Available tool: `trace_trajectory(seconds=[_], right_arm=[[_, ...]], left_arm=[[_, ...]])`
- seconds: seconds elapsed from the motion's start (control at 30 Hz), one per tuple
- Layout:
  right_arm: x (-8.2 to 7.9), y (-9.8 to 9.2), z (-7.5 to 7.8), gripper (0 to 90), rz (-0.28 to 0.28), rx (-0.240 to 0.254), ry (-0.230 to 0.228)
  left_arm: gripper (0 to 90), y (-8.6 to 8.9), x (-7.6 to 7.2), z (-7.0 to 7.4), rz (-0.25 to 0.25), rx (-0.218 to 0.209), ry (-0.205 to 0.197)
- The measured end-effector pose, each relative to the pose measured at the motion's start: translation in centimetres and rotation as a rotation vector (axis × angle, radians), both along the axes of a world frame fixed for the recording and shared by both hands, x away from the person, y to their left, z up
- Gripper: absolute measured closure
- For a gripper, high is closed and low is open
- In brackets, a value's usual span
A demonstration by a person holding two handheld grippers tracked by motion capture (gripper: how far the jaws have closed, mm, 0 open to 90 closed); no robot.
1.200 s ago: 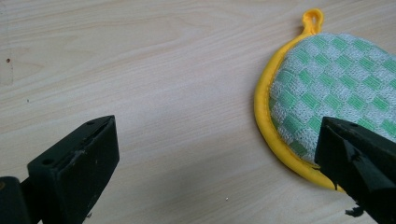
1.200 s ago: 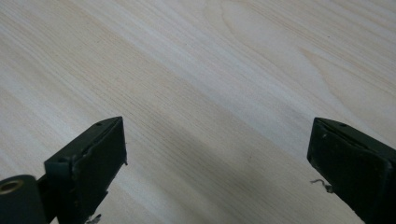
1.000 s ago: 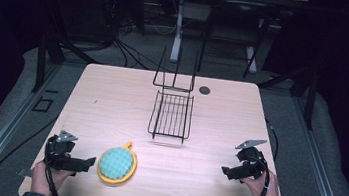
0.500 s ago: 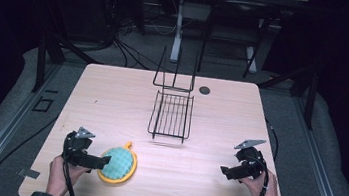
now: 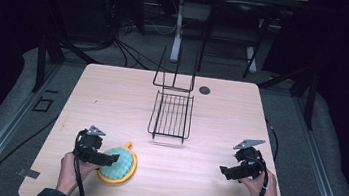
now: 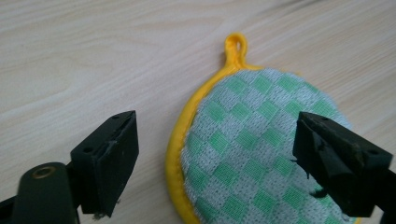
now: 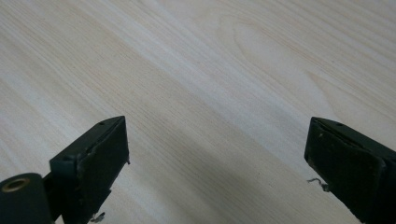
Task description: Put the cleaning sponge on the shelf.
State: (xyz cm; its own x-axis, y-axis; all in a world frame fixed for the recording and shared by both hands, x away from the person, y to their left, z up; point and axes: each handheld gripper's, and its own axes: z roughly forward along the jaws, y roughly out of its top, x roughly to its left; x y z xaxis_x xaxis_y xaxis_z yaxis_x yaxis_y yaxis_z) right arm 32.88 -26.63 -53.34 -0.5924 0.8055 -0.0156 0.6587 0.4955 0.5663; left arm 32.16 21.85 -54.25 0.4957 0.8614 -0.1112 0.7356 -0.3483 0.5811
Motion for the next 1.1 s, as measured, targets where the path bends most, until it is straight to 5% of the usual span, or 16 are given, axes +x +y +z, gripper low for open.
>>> trace_trajectory(seconds=[0.13,0.33,0.6,1.1], right_arm=[[0.1,0.0,0.0,7.3,0.006,0.003,0.004],[0.0,0.1,-0.2,8.9,0.014,-0.001,0.012],[0.0,0.0,-0.2,10.6,0.018,-0.006,0.011],[0.1,0.0,-0.3,12.4,0.021,-0.007,0.018]], left_arm=[[34.8,0.0,0.0,-0.3,-0.008,0.004,0.02],[42.4,0.2,0.0,-0.7,-0.013,-0.035,0.061],[55.6,0.1,-0.2,-0.9,-0.009,-0.038,0.05],[69.3,-1.3,-1.1,-0.6,-0.02,0.08,-0.022]])
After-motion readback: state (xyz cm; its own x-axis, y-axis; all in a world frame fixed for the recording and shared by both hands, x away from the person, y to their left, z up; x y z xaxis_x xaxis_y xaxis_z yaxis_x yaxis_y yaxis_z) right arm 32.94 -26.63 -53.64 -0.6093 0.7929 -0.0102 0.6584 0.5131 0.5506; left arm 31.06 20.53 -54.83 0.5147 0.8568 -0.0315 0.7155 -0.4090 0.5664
